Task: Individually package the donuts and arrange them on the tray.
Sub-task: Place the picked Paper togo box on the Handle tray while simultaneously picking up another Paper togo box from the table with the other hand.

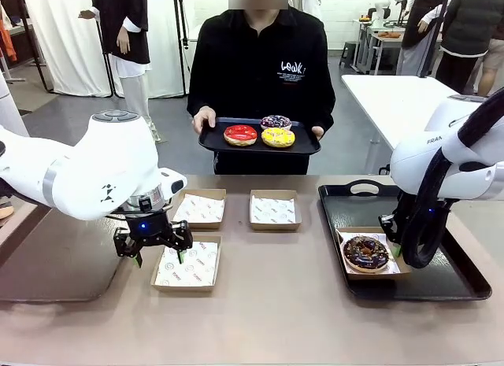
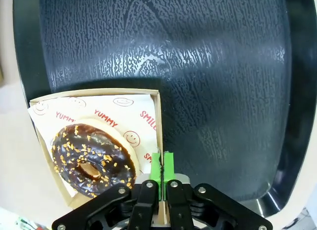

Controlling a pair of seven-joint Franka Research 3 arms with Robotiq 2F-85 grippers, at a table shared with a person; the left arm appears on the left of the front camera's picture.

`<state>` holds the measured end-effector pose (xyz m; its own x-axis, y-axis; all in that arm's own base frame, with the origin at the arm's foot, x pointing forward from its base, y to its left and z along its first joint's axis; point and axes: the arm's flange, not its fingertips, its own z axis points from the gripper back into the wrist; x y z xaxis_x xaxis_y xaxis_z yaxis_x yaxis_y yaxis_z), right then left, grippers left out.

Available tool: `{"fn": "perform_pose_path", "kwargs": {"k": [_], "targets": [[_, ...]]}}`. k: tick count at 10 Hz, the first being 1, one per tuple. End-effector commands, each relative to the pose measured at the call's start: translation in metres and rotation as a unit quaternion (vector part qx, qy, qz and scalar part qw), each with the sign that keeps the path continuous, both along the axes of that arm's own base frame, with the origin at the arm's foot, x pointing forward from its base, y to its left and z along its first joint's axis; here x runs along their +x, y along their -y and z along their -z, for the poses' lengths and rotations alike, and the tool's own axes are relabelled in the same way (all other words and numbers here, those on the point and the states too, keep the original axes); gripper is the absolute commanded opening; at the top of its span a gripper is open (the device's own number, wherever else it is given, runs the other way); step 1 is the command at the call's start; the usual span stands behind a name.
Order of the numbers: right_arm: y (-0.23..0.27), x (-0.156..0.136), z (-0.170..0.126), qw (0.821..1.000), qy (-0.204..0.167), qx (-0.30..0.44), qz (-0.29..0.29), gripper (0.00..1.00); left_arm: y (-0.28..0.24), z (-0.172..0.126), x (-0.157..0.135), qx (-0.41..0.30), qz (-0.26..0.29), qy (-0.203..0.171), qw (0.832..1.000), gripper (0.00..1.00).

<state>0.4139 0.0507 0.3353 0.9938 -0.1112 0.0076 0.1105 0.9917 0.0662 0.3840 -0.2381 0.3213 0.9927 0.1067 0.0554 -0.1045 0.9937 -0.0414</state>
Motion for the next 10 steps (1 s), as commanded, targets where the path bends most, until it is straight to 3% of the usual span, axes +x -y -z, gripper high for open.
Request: {"fn": "perform_pose_path", "kwargs": {"k": [1, 2, 3, 4, 5, 9, 10], "targets": [[-0.0027, 0.003, 0.0053, 1.0, -0.002, 0.017, 0.004, 0.61, 0.0044, 0.0035, 0.0058, 0.004, -0.011, 0.011, 1.0, 0.4], [-0.0027, 0.0029, 0.0054, 1.0, -0.002, 0.018, 0.005, 0.61, 0.0042, 0.0025, 0.0055, 0.001, -0.012, 0.014, 1.0, 0.0], [-0.003, 0.0029, 0.0054, 1.0, -0.002, 0.018, 0.006, 1.0, 0.0033, 0.0013, 0.0056, 0.002, -0.014, 0.018, 1.0, 0.36], [-0.003, 0.0028, 0.0054, 1.0, -0.003, 0.019, 0.007, 0.74, 0.0019, -0.0003, 0.0062, 0.002, -0.016, 0.022, 1.0, 0.0], [-0.003, 0.0034, 0.0058, 1.0, -0.005, 0.022, 0.01, 1.0, 0.0007, -0.0026, 0.0064, 0.0, -0.018, 0.025, 1.0, 0.0], [-0.0002, 0.0037, 0.0026, 0.999, -0.007, 0.033, 0.021, 1.0, -0.0026, -0.0048, 0.0064, -0.002, -0.023, 0.027, 0.999, 0.0], [0.001, 0.004, 0.0023, 0.999, -0.007, 0.033, 0.026, 0.96, -0.0039, -0.0048, 0.0064, -0.002, -0.022, 0.027, 0.999, 0.0]]}}
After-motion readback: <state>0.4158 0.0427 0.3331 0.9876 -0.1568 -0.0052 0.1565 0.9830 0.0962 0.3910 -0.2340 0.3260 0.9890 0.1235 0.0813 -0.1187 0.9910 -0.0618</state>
